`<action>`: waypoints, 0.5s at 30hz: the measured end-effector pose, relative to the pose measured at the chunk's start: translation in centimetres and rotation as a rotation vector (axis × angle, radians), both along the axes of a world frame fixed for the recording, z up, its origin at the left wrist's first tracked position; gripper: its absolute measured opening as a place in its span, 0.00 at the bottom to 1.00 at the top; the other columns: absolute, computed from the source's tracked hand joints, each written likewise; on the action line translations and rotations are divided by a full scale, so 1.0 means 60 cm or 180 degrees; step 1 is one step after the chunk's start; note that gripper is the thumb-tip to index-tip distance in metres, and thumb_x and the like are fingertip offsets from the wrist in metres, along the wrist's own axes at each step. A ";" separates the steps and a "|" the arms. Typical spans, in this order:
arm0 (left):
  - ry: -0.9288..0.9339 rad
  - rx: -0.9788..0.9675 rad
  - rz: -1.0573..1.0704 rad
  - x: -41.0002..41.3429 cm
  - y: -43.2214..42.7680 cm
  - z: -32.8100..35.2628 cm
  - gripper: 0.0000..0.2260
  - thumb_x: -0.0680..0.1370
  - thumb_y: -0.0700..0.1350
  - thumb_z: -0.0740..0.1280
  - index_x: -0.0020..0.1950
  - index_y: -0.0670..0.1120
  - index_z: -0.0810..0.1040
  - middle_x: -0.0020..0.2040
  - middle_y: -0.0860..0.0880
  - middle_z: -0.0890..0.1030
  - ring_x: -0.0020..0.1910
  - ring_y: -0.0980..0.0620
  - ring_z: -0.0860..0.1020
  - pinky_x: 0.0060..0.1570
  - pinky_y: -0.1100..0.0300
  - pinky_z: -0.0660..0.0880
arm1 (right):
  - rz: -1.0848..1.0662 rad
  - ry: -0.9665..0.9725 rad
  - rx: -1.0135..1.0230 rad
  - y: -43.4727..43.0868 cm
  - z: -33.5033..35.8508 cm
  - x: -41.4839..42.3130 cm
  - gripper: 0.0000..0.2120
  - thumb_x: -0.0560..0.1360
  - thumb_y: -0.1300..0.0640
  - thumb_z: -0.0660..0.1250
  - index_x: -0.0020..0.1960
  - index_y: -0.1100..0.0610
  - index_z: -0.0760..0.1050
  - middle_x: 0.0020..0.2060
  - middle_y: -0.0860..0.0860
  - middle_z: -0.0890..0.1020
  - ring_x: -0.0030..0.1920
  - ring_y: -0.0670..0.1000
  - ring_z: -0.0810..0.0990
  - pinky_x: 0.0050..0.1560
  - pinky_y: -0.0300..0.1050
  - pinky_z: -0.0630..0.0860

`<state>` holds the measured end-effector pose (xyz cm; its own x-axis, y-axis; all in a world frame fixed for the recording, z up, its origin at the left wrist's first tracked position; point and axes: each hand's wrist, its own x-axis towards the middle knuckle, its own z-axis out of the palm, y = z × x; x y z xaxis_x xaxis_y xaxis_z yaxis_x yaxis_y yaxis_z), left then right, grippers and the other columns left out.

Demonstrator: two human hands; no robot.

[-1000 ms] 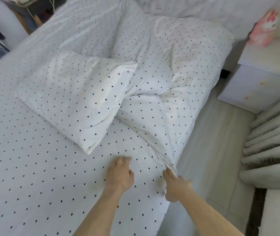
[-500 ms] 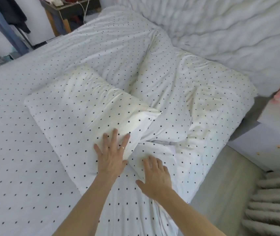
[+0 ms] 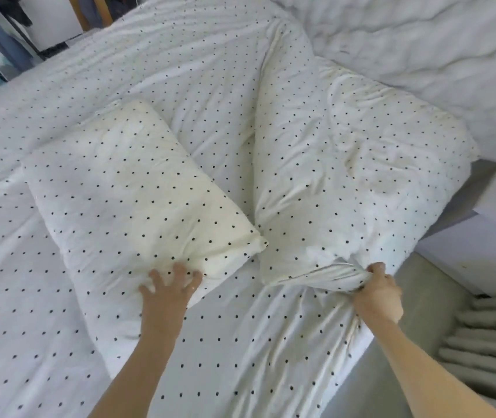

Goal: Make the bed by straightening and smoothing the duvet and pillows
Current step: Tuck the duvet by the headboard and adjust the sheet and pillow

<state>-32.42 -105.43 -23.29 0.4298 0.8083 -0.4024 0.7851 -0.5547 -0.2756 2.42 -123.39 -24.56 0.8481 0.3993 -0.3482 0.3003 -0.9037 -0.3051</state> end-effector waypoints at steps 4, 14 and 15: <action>0.0045 -0.0395 0.0339 0.156 -0.026 0.018 0.26 0.78 0.49 0.64 0.74 0.48 0.61 0.70 0.41 0.63 0.69 0.37 0.66 0.61 0.47 0.71 | -0.1257 0.0822 0.0037 -0.035 -0.019 0.028 0.20 0.76 0.62 0.70 0.66 0.64 0.70 0.59 0.67 0.79 0.57 0.68 0.79 0.52 0.59 0.77; -0.4150 -0.0347 0.0786 0.405 -0.094 0.054 0.24 0.79 0.48 0.55 0.75 0.45 0.62 0.76 0.42 0.61 0.67 0.44 0.70 0.63 0.44 0.72 | 0.0136 0.1148 0.0146 -0.086 -0.076 -0.007 0.27 0.77 0.57 0.66 0.75 0.55 0.64 0.63 0.56 0.73 0.56 0.60 0.76 0.49 0.50 0.74; -0.4121 -0.0185 0.0530 0.413 -0.095 0.063 0.23 0.79 0.47 0.55 0.75 0.45 0.63 0.76 0.40 0.62 0.68 0.42 0.69 0.65 0.42 0.70 | 0.0144 0.1257 0.0118 -0.084 -0.082 -0.005 0.28 0.77 0.55 0.65 0.75 0.55 0.64 0.64 0.56 0.73 0.58 0.60 0.75 0.53 0.50 0.75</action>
